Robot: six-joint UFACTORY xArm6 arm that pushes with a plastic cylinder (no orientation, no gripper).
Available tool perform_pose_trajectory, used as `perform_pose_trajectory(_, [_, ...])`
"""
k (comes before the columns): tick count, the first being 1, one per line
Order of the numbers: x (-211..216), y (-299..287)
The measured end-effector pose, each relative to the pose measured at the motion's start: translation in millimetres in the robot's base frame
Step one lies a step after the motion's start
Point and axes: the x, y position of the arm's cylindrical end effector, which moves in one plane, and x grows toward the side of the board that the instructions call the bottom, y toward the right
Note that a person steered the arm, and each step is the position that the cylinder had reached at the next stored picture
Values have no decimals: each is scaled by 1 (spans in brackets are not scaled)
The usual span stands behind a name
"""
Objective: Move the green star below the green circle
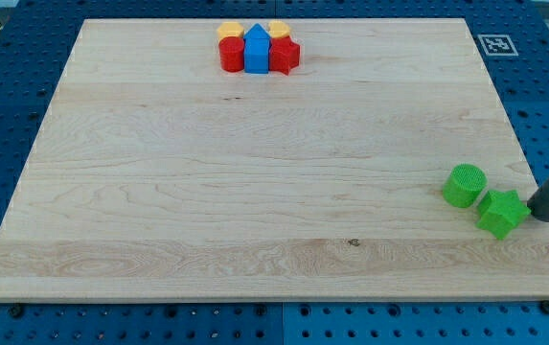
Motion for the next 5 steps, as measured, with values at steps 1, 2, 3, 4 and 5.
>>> perform_pose_trajectory(1, [4, -12])
perform_pose_trajectory(2, [4, -35])
perform_pose_trajectory(3, [4, -39])
perform_pose_trajectory(4, [1, -32])
perform_pose_trajectory(5, [-33, -28])
